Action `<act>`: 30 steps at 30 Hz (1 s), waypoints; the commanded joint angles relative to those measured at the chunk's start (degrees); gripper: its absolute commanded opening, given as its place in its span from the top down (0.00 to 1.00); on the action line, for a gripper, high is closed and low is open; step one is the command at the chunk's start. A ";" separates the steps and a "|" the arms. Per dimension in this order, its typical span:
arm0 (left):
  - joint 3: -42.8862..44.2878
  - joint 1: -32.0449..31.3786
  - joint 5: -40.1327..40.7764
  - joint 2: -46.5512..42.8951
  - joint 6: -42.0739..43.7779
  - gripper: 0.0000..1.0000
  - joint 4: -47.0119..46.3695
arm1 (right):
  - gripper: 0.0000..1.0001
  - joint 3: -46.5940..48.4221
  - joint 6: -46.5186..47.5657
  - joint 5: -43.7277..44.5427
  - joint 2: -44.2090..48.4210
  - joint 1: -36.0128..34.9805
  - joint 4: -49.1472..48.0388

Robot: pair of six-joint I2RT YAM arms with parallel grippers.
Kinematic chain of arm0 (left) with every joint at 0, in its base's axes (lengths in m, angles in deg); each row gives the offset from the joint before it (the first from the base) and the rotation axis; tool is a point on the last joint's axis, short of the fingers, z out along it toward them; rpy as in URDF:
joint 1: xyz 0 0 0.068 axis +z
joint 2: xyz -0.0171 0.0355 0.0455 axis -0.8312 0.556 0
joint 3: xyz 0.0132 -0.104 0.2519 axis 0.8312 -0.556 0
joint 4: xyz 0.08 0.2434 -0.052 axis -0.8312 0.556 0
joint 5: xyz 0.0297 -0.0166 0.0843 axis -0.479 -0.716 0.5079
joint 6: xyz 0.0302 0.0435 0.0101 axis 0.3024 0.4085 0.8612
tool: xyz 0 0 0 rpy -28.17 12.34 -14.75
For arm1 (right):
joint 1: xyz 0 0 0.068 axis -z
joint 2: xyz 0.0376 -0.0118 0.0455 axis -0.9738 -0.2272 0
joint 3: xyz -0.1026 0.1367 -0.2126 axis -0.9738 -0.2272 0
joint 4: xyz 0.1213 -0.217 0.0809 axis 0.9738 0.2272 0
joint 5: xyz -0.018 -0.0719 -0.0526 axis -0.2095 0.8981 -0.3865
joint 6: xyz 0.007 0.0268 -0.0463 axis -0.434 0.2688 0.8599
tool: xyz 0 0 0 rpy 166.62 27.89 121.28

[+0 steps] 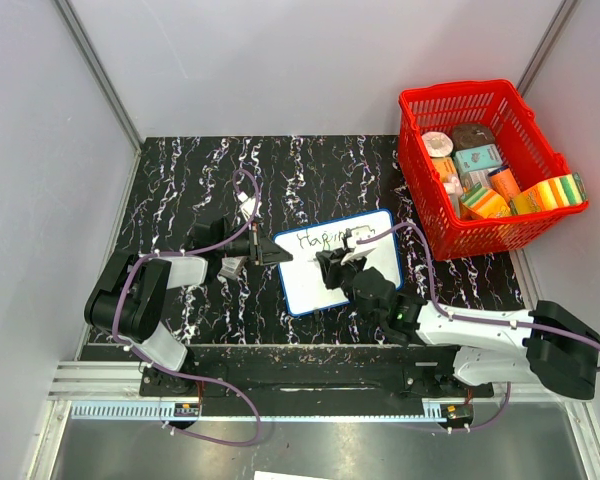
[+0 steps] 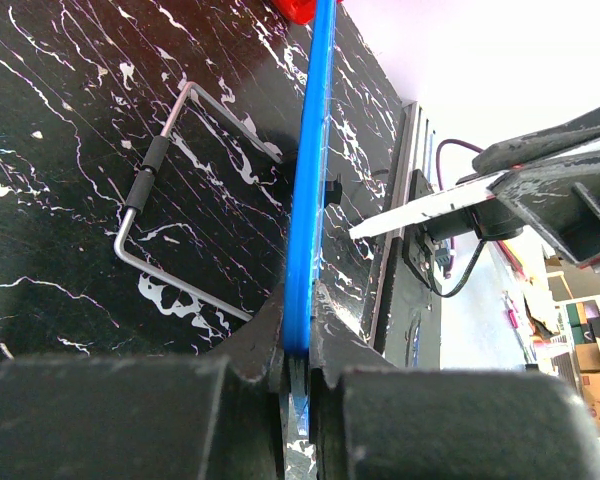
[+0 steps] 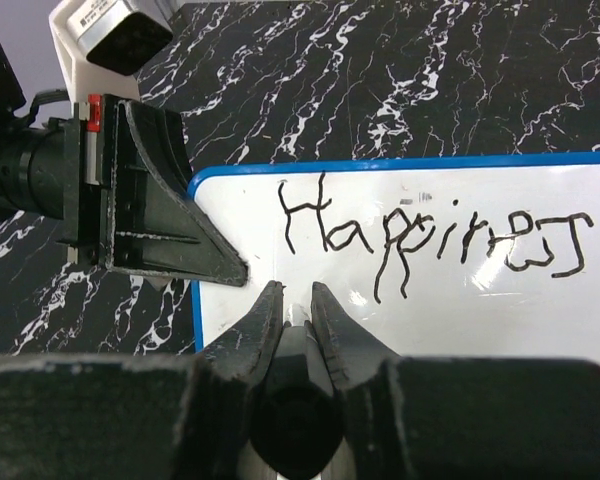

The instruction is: Write a sentence on the whiteboard

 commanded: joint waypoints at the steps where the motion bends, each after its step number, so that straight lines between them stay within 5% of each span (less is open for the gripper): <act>1: 0.14 -0.23 6.59 -0.53 7.05 1.00 2.49 | 1.00 1.34 -0.07 3.58 -0.74 -0.48 -5.14; 30: 0.14 -0.23 6.59 -0.54 7.14 1.00 2.58 | 1.00 -1.13 -2.36 0.60 -0.04 -0.48 1.97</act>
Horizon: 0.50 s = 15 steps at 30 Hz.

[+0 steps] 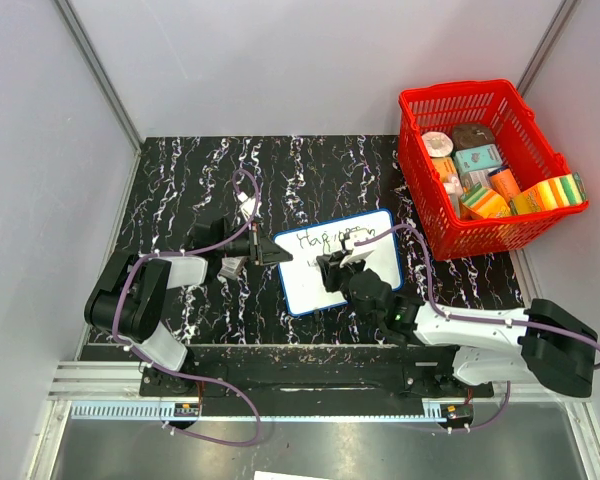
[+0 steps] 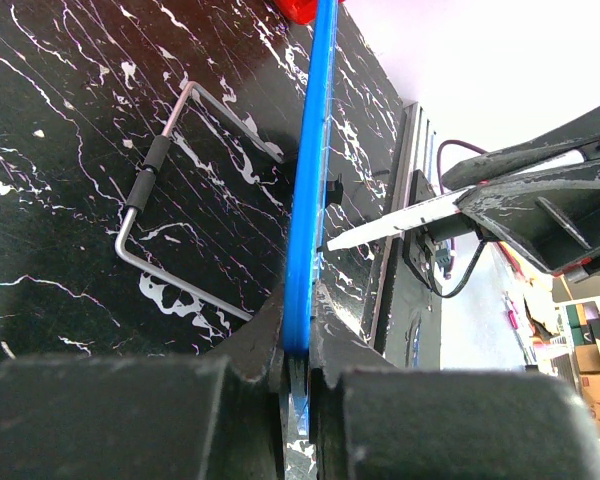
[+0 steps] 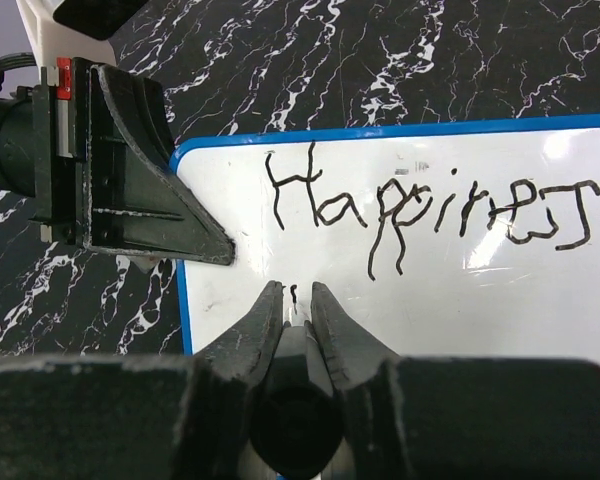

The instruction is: Write a sentence on the whiteboard

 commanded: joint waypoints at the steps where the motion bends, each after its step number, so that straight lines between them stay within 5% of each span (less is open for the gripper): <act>1: 0.14 -0.23 6.37 -0.62 7.14 1.00 2.38 | 1.00 -0.77 -0.81 -0.78 1.47 -0.29 1.63; 15: 0.06 -0.23 6.54 -0.71 7.14 1.00 2.47 | 1.00 -1.48 -1.60 -2.10 2.70 -0.29 4.18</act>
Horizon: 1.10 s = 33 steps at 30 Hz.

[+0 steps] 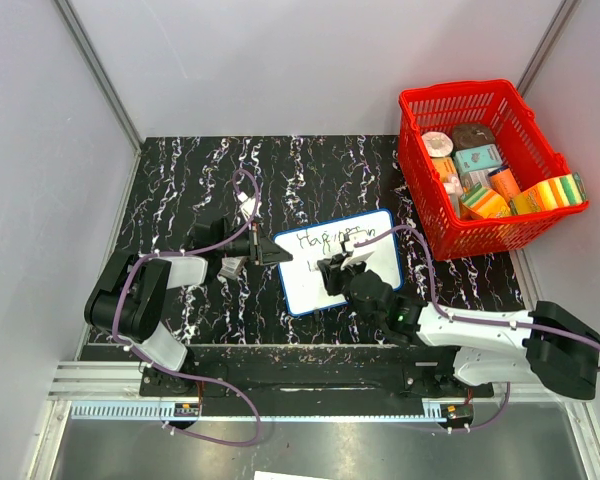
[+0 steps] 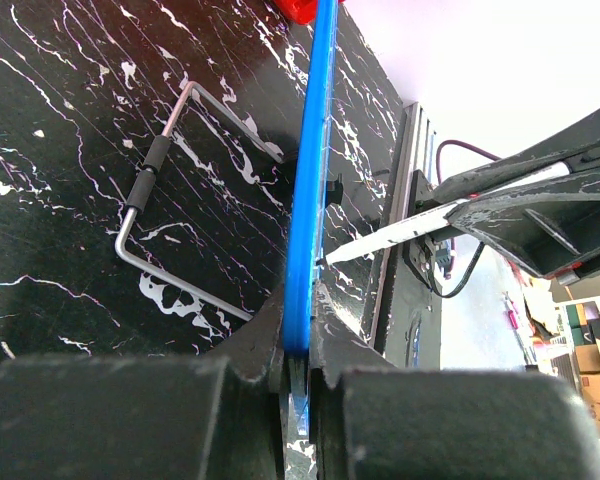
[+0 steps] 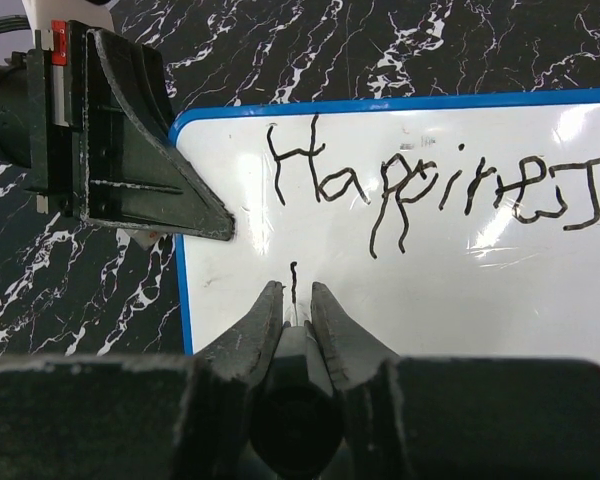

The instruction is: Write a sentence on the whiteboard

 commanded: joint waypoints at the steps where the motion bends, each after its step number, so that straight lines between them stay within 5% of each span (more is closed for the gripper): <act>1: 0.06 -0.23 6.54 -0.62 7.23 1.00 2.55 | 1.00 -1.00 -0.59 -0.11 1.23 -0.29 0.81; 33: 0.14 -0.23 6.54 -0.71 7.32 1.00 2.82 | 1.00 1.11 0.64 2.53 5.53 -0.29 1.52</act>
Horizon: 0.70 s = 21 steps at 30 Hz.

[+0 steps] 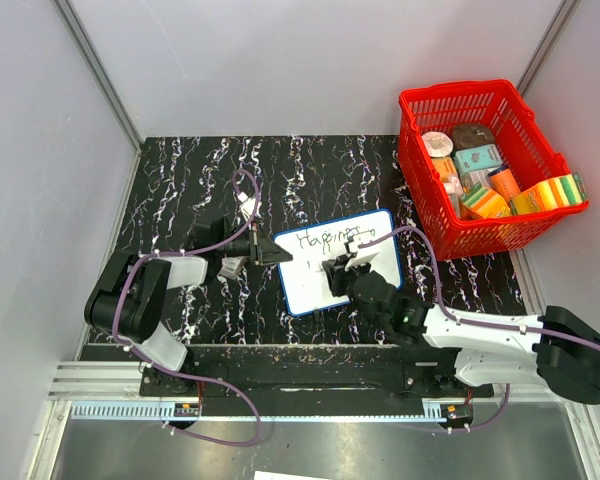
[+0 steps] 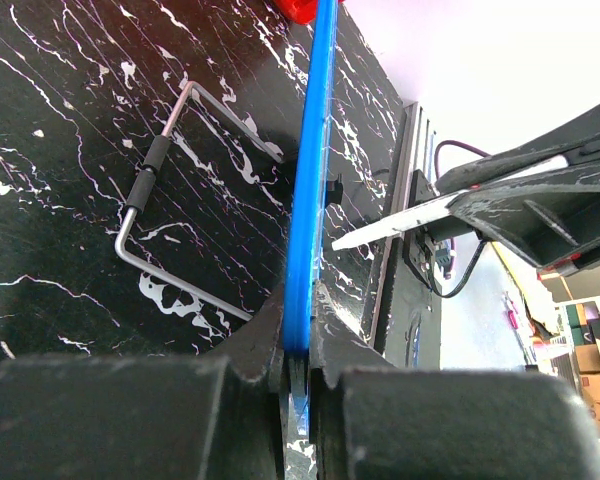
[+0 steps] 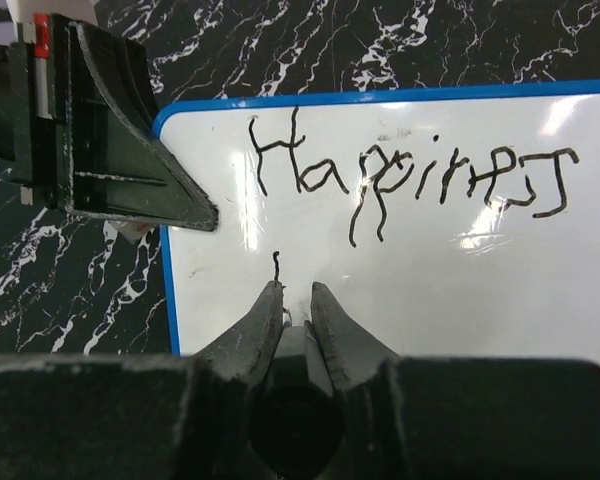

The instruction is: Write a sentence on the whiteboard

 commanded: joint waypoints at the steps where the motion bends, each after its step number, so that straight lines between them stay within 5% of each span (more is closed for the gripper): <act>1: 0.14 -0.23 6.52 -0.69 7.29 1.00 2.77 | 1.00 1.74 0.94 1.89 4.44 -0.22 -2.11; 21: 0.14 -0.23 6.52 -0.69 7.29 1.00 2.69 | 1.00 4.56 0.24 -0.13 3.22 2.15 2.89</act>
